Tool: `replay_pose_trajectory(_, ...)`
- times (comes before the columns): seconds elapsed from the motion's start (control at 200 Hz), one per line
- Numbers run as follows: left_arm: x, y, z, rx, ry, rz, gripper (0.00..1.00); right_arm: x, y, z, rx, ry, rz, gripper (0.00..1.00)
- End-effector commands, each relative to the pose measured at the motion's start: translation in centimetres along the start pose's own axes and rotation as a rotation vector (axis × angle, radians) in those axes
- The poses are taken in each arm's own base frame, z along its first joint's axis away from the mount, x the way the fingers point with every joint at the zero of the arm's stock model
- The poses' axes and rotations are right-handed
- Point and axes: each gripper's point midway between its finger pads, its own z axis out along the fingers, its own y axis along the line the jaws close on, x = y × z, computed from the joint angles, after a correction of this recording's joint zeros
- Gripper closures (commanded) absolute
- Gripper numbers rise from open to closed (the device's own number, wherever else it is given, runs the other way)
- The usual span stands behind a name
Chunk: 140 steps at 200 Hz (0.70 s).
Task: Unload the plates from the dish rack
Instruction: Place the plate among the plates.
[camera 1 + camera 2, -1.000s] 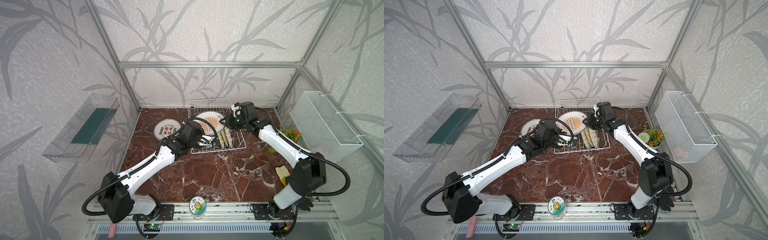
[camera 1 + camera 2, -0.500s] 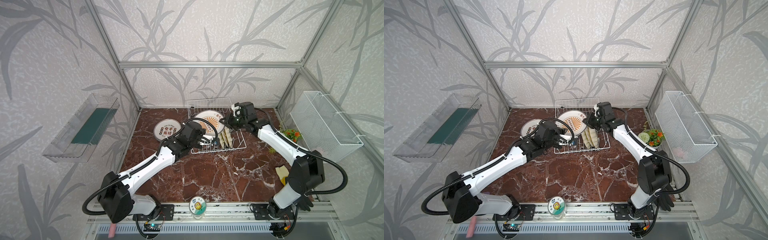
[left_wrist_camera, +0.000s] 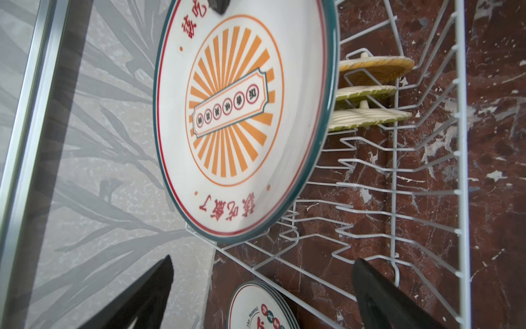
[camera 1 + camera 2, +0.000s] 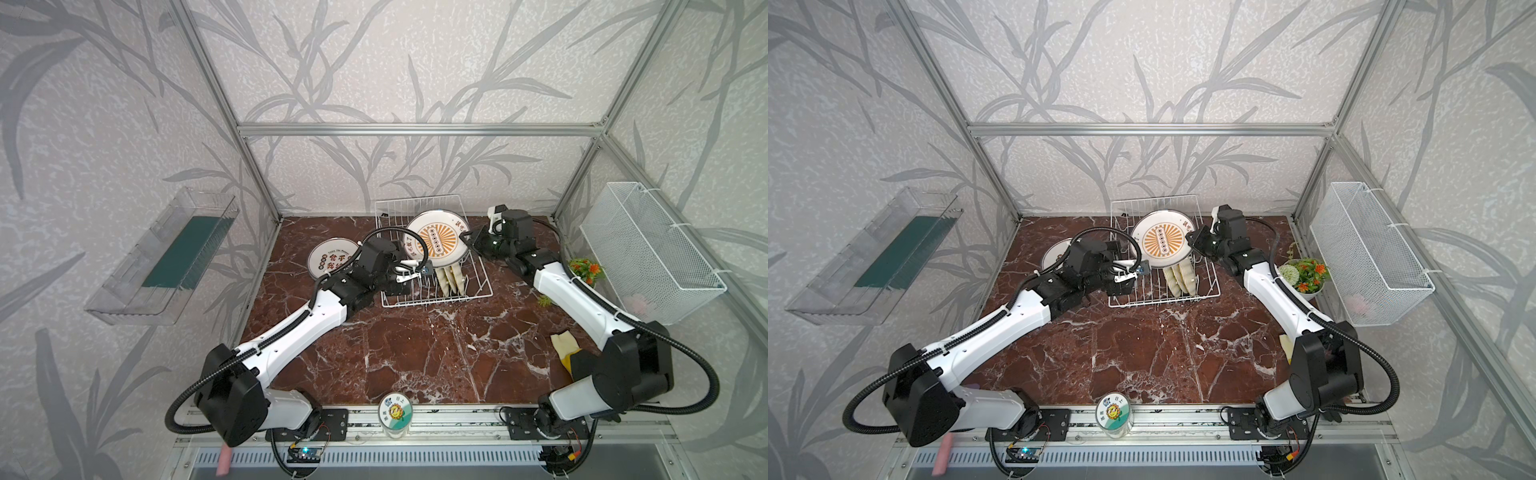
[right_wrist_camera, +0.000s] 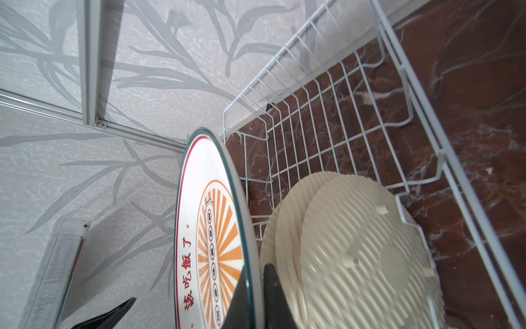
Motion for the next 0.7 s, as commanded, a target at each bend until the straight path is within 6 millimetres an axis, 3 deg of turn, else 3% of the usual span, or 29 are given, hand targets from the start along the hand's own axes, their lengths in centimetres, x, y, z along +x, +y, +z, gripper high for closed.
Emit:
replay_pose_trajectory(0.0,-1.2,2.8,-1.9,0.005,-0.116,-0.295,0.01,-2.6,2.3,-2.2,-0.068,-0.111,-0.09,1.0)
replay_pose_trajectory(0.07,-0.8,4.6,-2.1,-0.049,-0.161,-0.468,0.01,-2.8,1.8,-2.6,-0.065,-0.118,-0.103,1.0)
replay_pose_trajectory(0.185,-0.7,6.4,-2.8,-0.108,-0.197,-0.607,0.01,-2.8,1.1,-3.2,-0.055,-0.13,-0.133,1.0)
replay_pose_trajectory(0.36,-0.5,9.1,-4.1,-0.057,-0.268,-0.93,0.01,-2.9,0.5,-3.9,-0.033,-0.137,-0.204,1.0)
replay_pose_trajectory(0.53,-1.5,9.1,-4.1,0.104,-0.321,-1.096,0.04,-2.6,0.6,-4.2,-0.034,-0.135,-0.303,1.0)
replay_pose_trajectory(0.695,-2.3,7.9,-2.5,0.26,-0.306,-1.216,0.1,-2.0,1.8,-4.3,-0.108,-0.116,-0.363,1.0)
